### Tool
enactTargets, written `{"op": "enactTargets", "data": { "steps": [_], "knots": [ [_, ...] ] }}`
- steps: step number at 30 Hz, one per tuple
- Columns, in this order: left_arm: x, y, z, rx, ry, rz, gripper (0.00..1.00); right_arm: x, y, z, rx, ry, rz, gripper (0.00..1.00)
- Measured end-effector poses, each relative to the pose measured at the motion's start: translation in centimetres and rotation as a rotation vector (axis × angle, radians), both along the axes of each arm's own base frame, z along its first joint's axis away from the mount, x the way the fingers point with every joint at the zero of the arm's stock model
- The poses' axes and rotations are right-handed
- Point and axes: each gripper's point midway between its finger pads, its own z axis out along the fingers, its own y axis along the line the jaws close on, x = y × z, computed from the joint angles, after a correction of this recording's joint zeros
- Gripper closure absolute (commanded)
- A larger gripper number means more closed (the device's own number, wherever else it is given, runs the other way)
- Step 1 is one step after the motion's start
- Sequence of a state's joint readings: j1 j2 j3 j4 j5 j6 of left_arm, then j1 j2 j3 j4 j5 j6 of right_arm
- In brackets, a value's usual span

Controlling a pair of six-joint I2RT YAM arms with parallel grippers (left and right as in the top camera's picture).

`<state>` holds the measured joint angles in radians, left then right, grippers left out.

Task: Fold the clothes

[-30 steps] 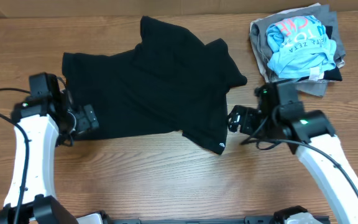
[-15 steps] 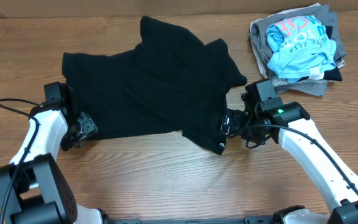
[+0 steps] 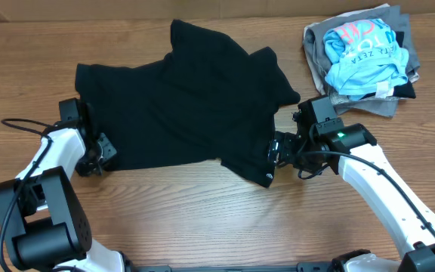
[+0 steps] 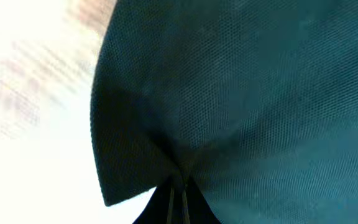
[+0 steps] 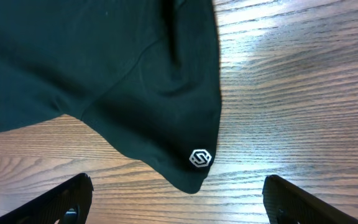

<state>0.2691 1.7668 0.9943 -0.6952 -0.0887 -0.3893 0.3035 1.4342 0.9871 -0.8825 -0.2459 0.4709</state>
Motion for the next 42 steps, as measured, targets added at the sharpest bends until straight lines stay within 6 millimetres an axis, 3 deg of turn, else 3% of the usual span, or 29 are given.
{"op": "enactTargets", "data": {
  "steps": [3,5,10,12,15,24,25,29,31,33,36,42],
  "knots": [
    [-1.6,-0.1,1.1,-0.008,0.097,-0.006,0.96,0.0,0.0,0.0,0.0,0.0,0.0,0.1],
    [-1.5,0.1,2.8,-0.004,0.128,-0.026,0.96,0.0,0.0,0.0,0.0,0.0,0.0,0.1],
    [1.7,1.3,8.2,0.035,0.07,-0.084,0.96,-0.2,0.0,-0.1,-0.002,0.008,0.0,0.1],
    [3.2,1.8,9.5,0.059,0.017,-0.096,0.96,-0.2,0.0,-0.1,-0.002,0.007,0.0,0.1],
    [5.4,2.5,10.3,0.093,-0.068,-0.102,0.96,-0.2,-0.1,-0.1,-0.003,0.009,0.0,0.1],
    [8.6,3.3,11.3,0.141,-0.201,-0.112,0.96,-0.3,-0.1,-0.1,-0.005,0.015,0.0,0.1],
    [8.8,3.4,11.3,0.144,-0.21,-0.113,0.92,-0.4,-0.1,-0.1,-0.005,0.015,0.0,0.1],
    [9.5,3.5,11.1,0.145,-0.229,-0.12,0.28,-0.3,-0.1,-0.1,-0.005,0.015,0.0,0.1],
    [9.6,3.3,10.6,0.131,-0.22,-0.122,0.13,-0.3,-0.1,-0.1,-0.005,0.015,0.001,0.1],
    [9.3,3.0,10.0,0.11,-0.201,-0.122,0.07,-0.3,-0.1,-0.1,-0.005,0.015,0.0,0.1],
    [8.4,2.5,9.3,0.08,-0.157,-0.13,0.07,-0.3,-0.1,-0.1,-0.005,0.014,0.0,0.1],
    [4.8,1.2,8.5,0.012,-0.01,-0.134,0.19,-0.4,-0.2,-0.1,-0.008,0.016,0.0,0.11]
  ]
}}
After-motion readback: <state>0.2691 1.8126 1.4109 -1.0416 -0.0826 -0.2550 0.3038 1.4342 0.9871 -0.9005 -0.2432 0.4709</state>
